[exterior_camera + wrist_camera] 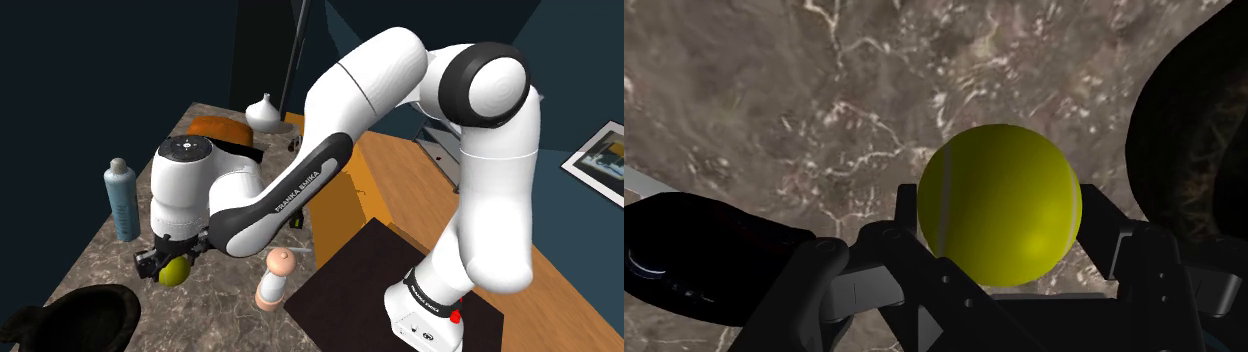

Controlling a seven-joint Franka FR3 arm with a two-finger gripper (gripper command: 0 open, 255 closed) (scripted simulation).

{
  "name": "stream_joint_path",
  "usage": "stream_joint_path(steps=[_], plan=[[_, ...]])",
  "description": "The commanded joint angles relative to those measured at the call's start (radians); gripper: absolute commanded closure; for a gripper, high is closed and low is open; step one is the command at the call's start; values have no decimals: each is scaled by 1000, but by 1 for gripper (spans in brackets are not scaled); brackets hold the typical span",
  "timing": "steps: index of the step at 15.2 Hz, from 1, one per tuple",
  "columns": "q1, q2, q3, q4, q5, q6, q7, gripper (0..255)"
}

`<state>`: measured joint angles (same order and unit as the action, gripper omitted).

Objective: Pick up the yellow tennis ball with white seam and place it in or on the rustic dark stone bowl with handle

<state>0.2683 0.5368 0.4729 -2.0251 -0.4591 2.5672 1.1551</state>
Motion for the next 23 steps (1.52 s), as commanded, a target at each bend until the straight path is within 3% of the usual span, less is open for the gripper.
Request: stream_joint_path(steps=[1, 23], plan=[[-10, -21, 14, -3, 16, -17, -11, 255], [-97, -223, 128, 25, 191, -222, -131, 255]])
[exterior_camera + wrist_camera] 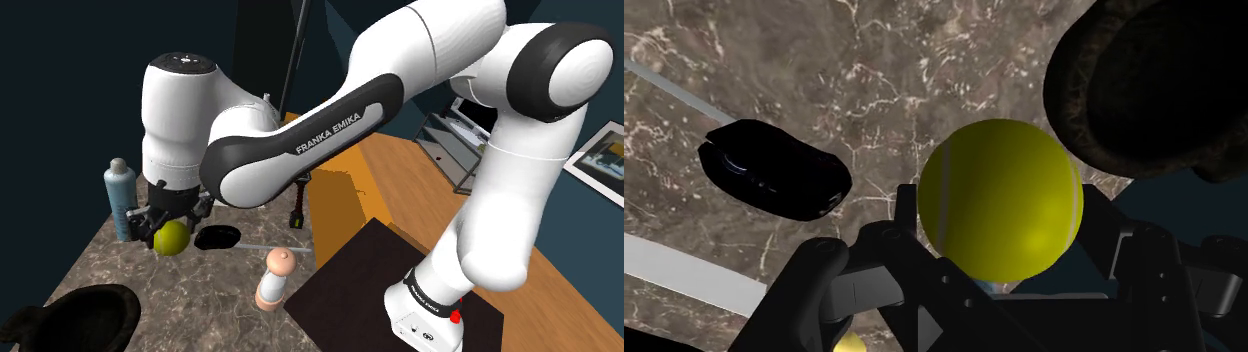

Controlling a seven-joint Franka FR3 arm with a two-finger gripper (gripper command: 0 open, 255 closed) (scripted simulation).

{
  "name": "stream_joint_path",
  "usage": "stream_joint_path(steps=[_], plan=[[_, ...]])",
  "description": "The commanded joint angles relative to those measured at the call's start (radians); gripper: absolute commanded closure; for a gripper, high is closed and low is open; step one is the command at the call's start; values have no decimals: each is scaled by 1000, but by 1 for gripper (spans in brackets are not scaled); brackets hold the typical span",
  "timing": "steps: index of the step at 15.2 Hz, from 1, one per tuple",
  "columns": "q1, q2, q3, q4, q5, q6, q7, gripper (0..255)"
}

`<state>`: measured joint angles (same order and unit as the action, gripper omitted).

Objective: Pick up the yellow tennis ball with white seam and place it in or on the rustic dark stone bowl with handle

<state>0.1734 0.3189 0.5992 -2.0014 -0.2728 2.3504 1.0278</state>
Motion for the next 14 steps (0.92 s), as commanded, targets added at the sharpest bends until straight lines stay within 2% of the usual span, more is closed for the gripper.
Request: stream_joint_path(steps=[1, 8, 11, 12, 14], plan=[[22, 23, -1, 40, -13, -22, 21, 255], [205, 232, -32, 356, -113, -162, 153, 255], [291, 332, -50, 524, -143, -235, 185, 255], [336, 386, -59, 618, -156, -276, 196, 255], [338, 396, -64, 608, -162, -256, 200, 255]])
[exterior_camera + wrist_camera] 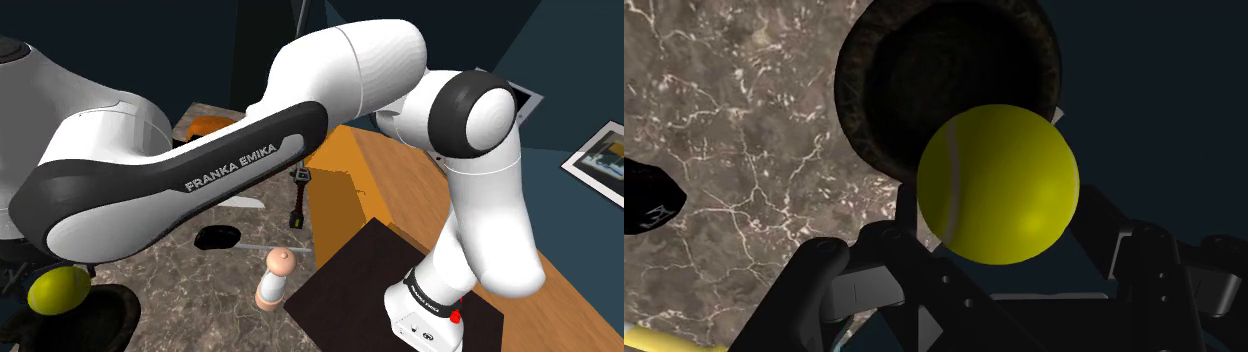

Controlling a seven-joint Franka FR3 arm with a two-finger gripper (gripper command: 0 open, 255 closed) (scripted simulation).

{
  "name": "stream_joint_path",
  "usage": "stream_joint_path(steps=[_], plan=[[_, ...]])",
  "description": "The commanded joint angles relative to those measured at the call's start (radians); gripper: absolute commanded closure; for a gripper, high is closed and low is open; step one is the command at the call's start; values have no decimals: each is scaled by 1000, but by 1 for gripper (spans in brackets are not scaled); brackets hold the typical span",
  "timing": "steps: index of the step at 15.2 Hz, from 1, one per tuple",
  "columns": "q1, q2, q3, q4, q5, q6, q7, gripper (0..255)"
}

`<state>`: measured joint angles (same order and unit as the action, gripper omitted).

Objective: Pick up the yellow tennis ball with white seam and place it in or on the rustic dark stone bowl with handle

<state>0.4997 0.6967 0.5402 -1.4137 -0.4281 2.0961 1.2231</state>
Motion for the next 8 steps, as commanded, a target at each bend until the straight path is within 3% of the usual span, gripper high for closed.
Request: stream_joint_path(steps=[1, 8], plan=[[13, 24, -7, 15, -9, 8, 7, 255], [20, 67, -26, -9, -33, 72, 23, 255]])
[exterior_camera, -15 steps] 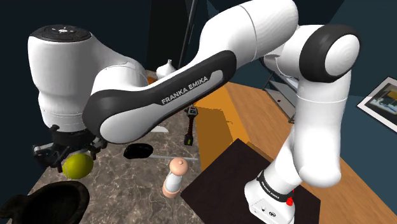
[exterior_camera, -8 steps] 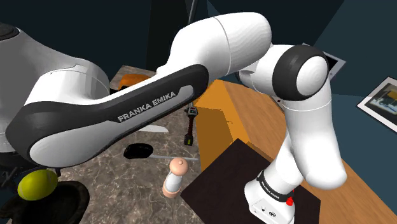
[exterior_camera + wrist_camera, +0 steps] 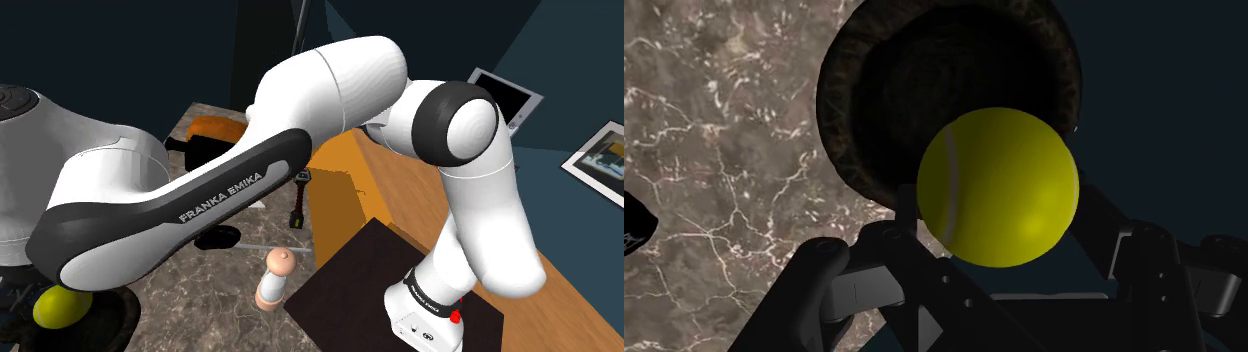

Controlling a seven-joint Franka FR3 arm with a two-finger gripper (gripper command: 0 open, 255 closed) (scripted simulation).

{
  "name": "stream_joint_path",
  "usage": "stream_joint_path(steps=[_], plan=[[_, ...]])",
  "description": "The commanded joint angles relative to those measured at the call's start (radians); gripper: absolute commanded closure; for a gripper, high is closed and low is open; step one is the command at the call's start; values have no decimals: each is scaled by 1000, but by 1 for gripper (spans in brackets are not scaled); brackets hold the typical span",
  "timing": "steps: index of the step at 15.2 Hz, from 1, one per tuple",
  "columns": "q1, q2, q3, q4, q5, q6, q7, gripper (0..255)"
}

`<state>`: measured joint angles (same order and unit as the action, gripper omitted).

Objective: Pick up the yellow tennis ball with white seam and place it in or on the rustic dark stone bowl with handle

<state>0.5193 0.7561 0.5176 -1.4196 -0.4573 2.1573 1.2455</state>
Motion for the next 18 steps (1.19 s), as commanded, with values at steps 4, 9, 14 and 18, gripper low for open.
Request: stream_joint_path(steps=[4, 9, 14, 18], plan=[[6, 35, -15, -11, -18, 45, 10, 255], [7, 40, -17, -12, -20, 52, 12, 255], [7, 40, -17, -12, -20, 52, 12, 0], [7, 40, -17, -12, -20, 52, 12, 0]])
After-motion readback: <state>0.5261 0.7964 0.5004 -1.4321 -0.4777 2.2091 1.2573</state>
